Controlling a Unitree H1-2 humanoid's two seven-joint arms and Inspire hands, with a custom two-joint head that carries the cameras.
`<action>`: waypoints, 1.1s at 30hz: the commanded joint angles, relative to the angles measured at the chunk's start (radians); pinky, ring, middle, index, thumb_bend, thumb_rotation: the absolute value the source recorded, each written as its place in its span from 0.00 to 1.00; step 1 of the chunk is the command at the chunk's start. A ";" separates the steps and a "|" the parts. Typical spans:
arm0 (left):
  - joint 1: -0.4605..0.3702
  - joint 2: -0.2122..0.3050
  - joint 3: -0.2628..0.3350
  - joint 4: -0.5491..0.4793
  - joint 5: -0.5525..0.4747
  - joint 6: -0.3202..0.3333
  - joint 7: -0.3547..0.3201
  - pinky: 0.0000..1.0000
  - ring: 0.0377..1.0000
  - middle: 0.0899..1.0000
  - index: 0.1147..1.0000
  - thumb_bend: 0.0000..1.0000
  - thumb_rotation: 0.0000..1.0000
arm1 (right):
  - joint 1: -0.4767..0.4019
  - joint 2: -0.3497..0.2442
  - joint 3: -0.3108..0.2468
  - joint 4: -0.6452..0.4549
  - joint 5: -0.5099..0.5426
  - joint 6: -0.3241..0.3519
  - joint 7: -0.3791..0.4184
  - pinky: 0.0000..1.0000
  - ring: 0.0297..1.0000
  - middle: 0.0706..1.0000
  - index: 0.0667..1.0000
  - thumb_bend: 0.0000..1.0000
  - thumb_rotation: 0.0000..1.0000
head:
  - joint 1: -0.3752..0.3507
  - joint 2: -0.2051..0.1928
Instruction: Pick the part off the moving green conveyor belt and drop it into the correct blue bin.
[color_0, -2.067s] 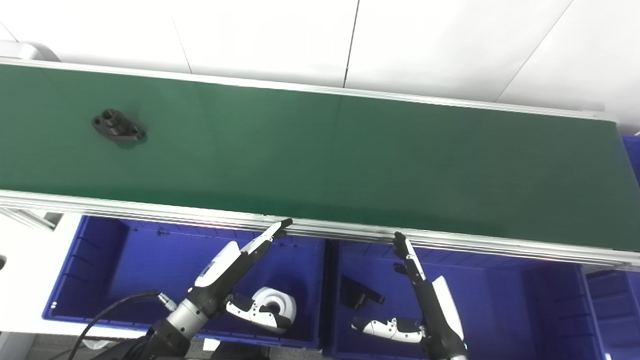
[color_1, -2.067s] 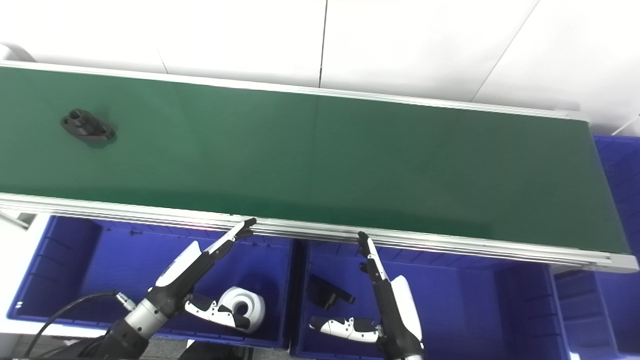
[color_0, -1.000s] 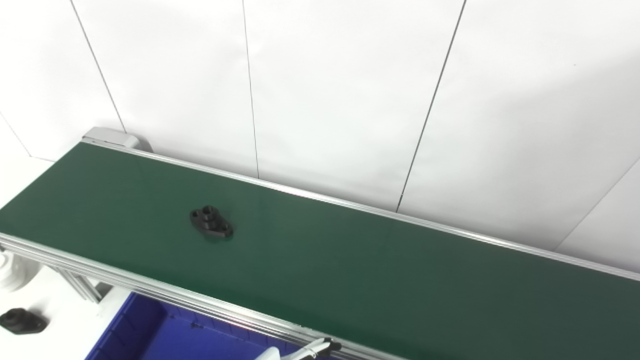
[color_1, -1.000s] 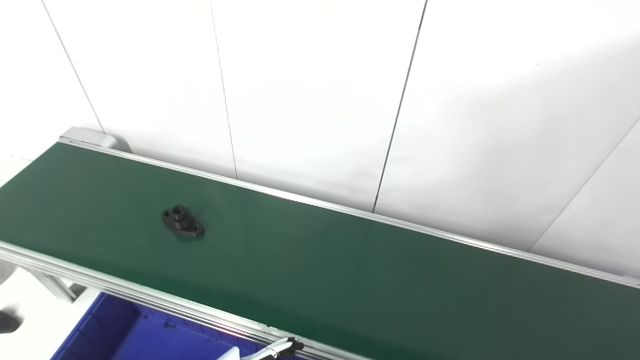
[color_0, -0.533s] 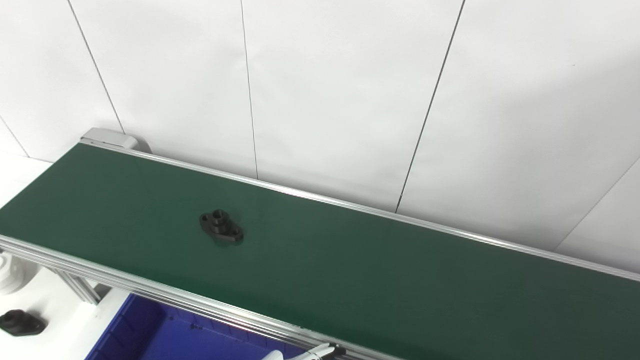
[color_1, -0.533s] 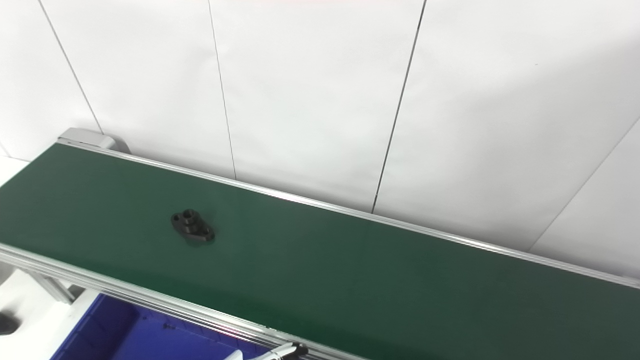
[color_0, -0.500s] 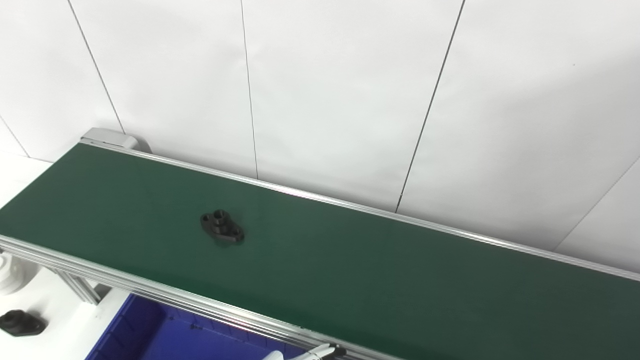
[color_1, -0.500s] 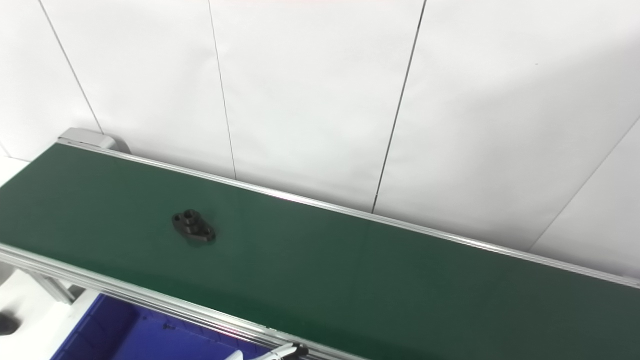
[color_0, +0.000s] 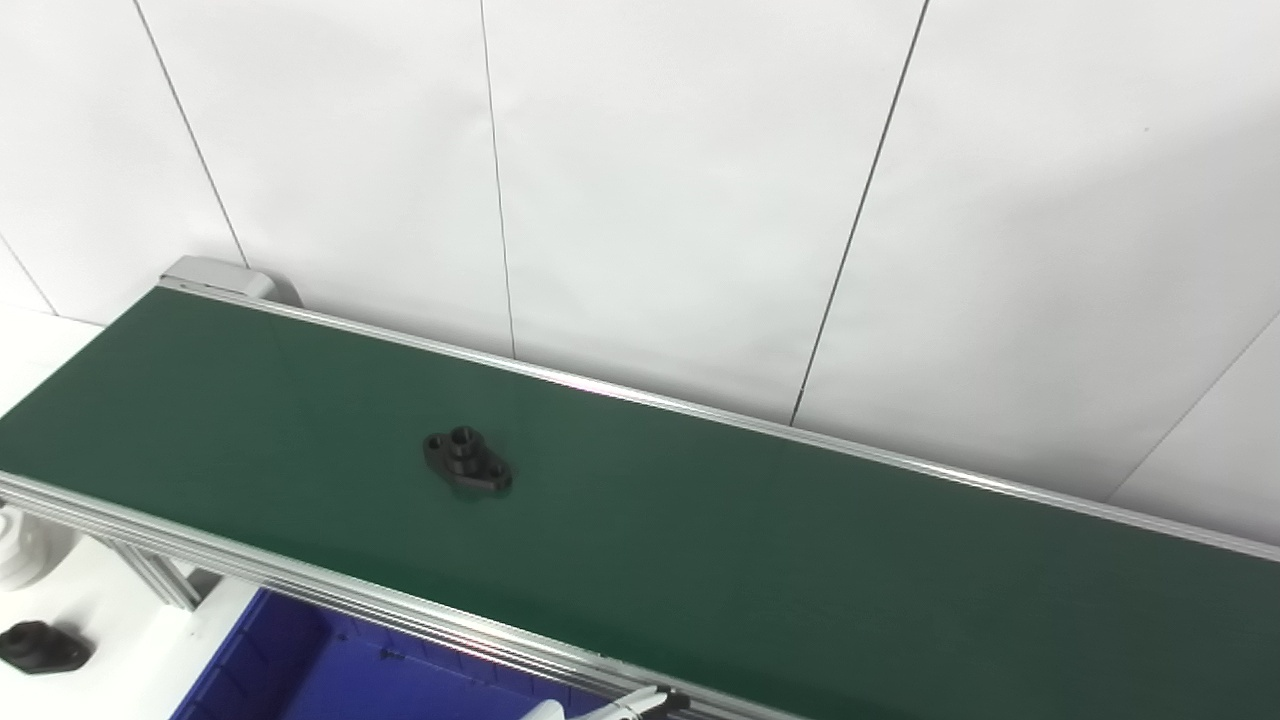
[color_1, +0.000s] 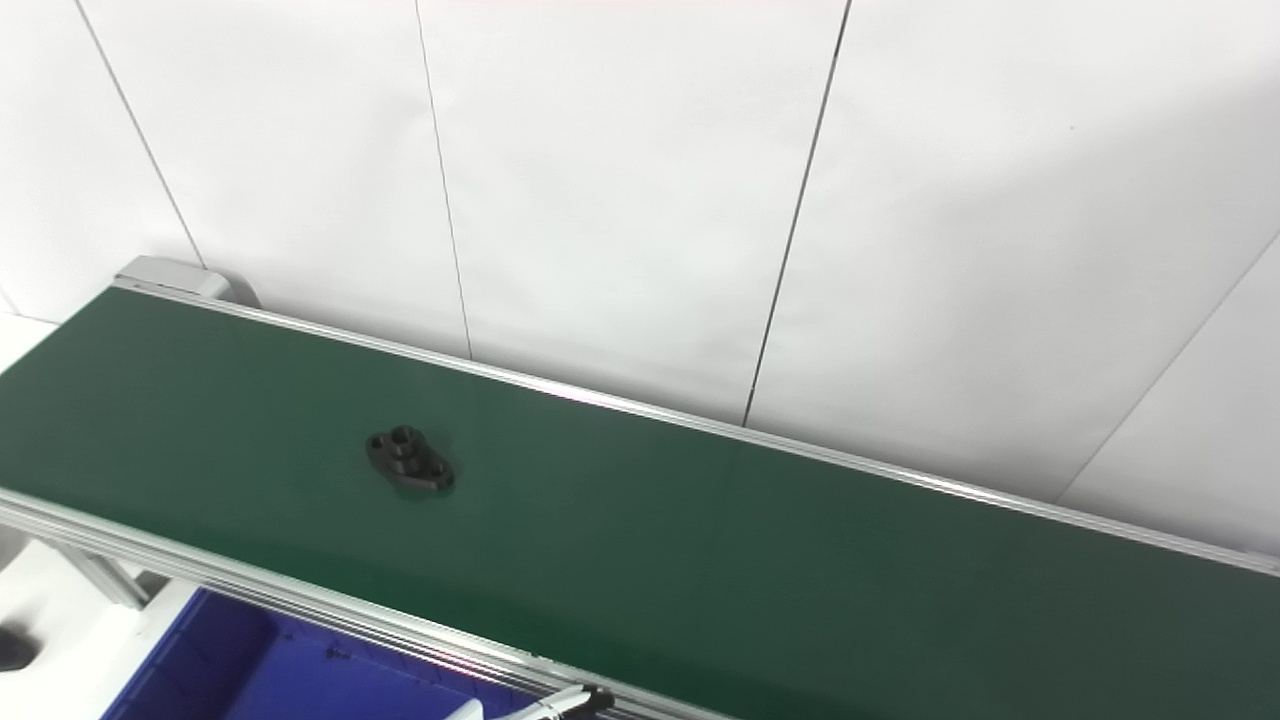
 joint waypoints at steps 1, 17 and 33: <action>-0.004 0.015 0.011 -0.030 0.002 -0.022 0.009 0.80 0.89 0.95 0.93 0.94 0.37 | 0.011 0.004 0.000 -0.035 0.008 -0.063 -0.013 0.92 0.98 0.99 1.00 0.89 0.26 | 0.000 0.004; 0.107 0.034 0.120 -0.127 -0.094 -0.022 -0.164 0.84 0.92 0.96 0.93 0.96 0.37 | 0.015 0.018 -0.025 -0.027 0.010 -0.120 -0.039 0.81 0.94 0.96 1.00 0.89 0.27 | -0.030 0.032; 0.179 0.037 0.247 -0.191 -0.078 -0.022 -0.313 0.89 0.96 1.00 0.97 0.96 0.37 | 0.032 0.050 -0.018 -0.138 -0.032 -0.139 -0.059 0.79 0.91 0.95 1.00 0.84 0.34 | -0.250 0.150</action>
